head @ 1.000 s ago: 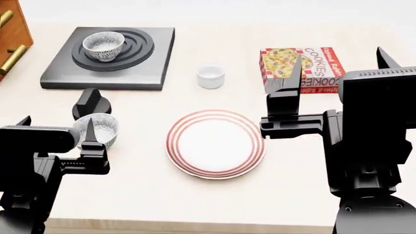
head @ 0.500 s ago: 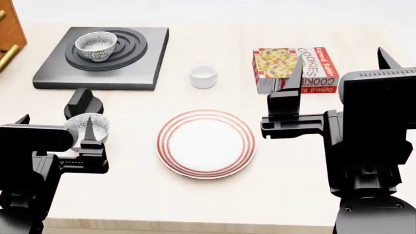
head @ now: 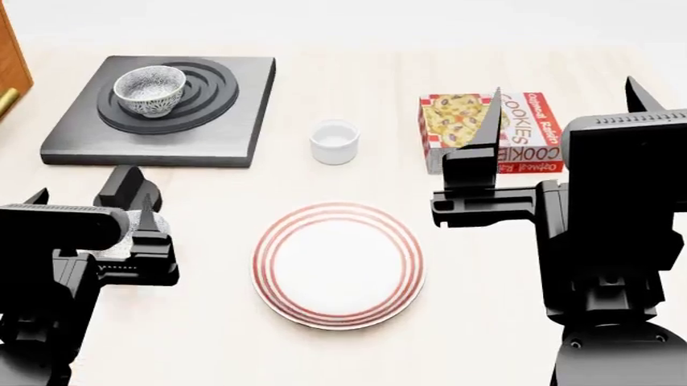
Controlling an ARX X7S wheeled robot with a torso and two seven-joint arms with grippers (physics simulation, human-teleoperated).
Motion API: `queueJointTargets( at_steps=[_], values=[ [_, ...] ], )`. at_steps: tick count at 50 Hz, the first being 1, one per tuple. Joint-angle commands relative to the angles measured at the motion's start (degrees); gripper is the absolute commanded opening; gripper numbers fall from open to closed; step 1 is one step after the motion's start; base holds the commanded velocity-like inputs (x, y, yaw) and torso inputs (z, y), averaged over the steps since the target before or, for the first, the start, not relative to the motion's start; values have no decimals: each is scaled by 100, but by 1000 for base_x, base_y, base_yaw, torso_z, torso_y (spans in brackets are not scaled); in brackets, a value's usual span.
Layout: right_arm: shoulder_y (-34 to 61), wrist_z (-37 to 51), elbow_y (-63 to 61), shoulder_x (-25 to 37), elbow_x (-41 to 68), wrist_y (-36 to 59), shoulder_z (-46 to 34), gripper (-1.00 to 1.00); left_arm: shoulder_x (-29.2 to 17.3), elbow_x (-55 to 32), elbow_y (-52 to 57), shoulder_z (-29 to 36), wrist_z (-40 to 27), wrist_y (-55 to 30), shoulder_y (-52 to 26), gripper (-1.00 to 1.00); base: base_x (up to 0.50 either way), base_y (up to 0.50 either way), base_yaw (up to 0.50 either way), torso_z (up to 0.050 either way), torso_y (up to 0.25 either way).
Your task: Pick the akita bowl on the stove and place it on the plate.
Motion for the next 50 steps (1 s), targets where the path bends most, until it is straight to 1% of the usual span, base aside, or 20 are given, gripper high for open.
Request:
queueJointTargets(
  at_steps=[1, 41, 50],
  values=[
    [5, 21, -16, 7, 33, 19, 4, 100, -22, -32, 43, 20, -22, -33, -10, 100, 242, 0, 0, 0, 0],
    [22, 103, 7, 41, 106, -6, 0, 100, -100, -78, -12, 123, -55, 1, -68, 100, 238, 0, 0, 0, 0],
    [26, 116, -25, 56, 134, 27, 5, 100, -116, -117, 83, 136, -85, -123, -121, 100, 237, 0, 0, 0, 0]
  ],
)
